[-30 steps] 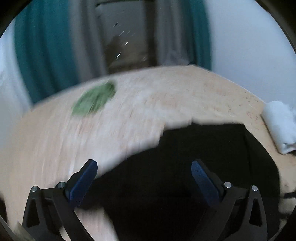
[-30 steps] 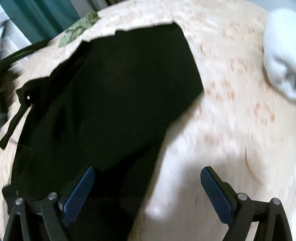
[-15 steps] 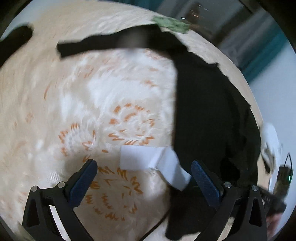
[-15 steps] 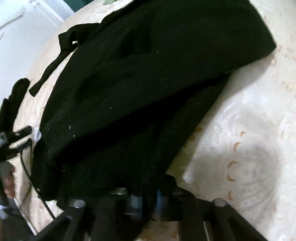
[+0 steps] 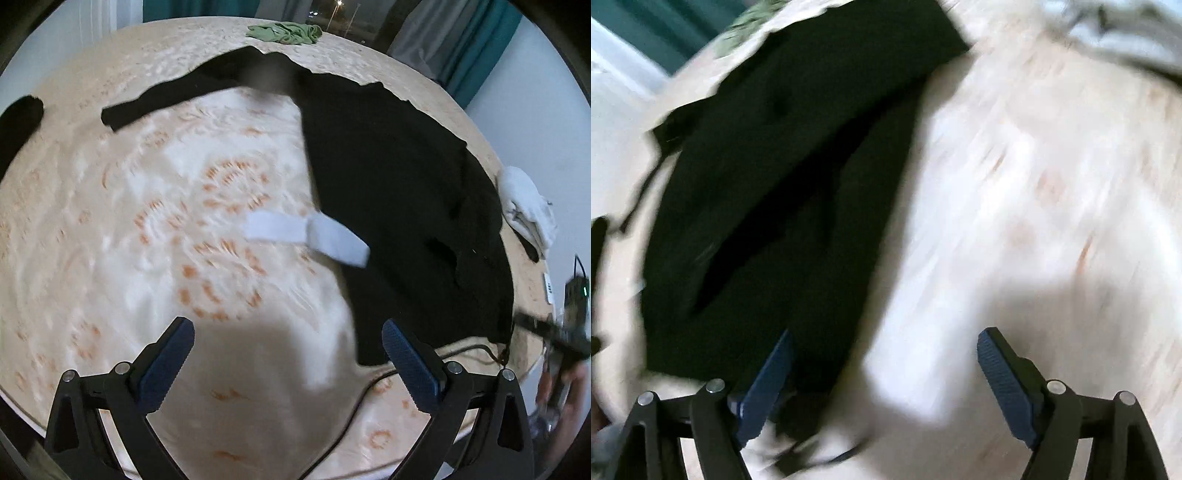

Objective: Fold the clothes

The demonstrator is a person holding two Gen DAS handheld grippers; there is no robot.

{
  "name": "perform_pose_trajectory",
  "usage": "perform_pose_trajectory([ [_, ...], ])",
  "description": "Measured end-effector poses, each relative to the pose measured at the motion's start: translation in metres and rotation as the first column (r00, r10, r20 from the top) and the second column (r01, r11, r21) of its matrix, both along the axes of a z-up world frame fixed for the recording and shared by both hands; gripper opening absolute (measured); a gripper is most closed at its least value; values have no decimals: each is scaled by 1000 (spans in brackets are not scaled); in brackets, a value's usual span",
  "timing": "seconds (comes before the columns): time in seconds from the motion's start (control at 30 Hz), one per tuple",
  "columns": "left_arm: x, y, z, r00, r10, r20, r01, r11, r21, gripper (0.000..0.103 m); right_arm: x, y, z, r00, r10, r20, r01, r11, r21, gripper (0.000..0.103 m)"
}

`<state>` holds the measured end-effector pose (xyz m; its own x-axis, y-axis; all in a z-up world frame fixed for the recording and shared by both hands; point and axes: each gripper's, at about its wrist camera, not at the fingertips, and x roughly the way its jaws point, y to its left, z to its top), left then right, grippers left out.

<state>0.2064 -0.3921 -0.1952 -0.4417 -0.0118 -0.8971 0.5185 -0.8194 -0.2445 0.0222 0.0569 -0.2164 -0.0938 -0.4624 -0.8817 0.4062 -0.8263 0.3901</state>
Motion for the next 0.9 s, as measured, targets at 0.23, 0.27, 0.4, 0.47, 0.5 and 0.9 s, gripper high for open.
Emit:
perform_pose_trajectory([
  [0.23, 0, 9, -34, 997, 63, 49, -69, 989, 130, 103, 71, 37, 12, 991, 109, 76, -117, 987, 109, 85],
  [0.27, -2, 10, -37, 996, 75, 46, -80, 990, 116, 103, 72, 37, 18, 991, 117, 60, -123, 986, 115, 85],
  [0.4, -13, 20, -39, 997, 70, 18, -70, 997, 27, 103, 70, 38, 37, 992, 125, 10, -125, 983, 138, 87],
  [0.47, -20, 26, -41, 999, 37, 16, -37, 999, -8, 103, 60, 33, 39, 992, 130, 1, -129, 983, 130, 87],
  [0.5, -23, 28, -43, 1000, 20, 23, -20, 1000, -25, 103, 57, 26, 39, 991, 136, -1, -135, 983, 125, 87],
  [0.9, -38, 21, -50, 987, -157, -15, 155, 984, -88, 103, 6, -14, 29, 993, 115, -25, -113, 992, 63, 87],
])
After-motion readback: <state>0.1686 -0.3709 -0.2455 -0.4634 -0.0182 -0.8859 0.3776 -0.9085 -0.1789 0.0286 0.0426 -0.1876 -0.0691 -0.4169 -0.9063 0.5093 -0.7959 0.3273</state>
